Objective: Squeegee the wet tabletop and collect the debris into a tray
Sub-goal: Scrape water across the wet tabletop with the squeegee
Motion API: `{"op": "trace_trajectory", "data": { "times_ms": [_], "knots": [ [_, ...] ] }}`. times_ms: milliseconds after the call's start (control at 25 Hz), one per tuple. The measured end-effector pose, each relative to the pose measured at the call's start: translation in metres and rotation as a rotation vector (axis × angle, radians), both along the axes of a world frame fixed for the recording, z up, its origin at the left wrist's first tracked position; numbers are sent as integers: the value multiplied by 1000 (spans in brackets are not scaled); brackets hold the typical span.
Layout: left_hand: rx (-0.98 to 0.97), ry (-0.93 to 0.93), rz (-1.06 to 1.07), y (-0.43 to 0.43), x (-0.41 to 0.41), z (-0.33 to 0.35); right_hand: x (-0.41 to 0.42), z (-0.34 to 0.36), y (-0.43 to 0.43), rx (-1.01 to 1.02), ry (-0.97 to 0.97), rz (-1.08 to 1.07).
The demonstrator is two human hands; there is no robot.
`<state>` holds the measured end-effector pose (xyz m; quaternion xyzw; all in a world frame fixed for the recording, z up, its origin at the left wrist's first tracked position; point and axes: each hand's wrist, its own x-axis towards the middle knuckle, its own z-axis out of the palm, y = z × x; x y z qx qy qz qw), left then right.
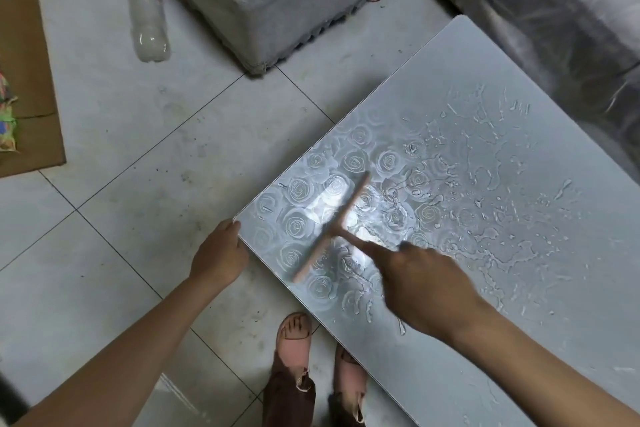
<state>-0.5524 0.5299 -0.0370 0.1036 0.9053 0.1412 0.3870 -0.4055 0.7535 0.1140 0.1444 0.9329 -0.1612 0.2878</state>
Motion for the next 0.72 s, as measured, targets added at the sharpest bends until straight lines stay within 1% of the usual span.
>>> {"op": "trace_trajectory", "data": {
  "times_ms": [80,200,320,440,520,600,720],
  "knots": [
    [5,-8,58,1,-1,1,-34,-9,-26,-82,75,47],
    [28,6,130,1,-3,0,-71,-29,-56,-100,27,111],
    [33,-18,136,-2,-6,-2,-53,-36,-42,-69,-5,99],
    [15,-15,83,-6,-2,-1,-2,-21,-11,-46,-35,36],
    [4,-1,9,-7,0,2,19,-4,3,-1,-92,-20],
    [-17,26,-89,-6,2,5,19,0,-1,12,-63,-18],
    [-84,111,-247,-4,11,6,-8,-10,-24,-66,25,10]
  ]
}}
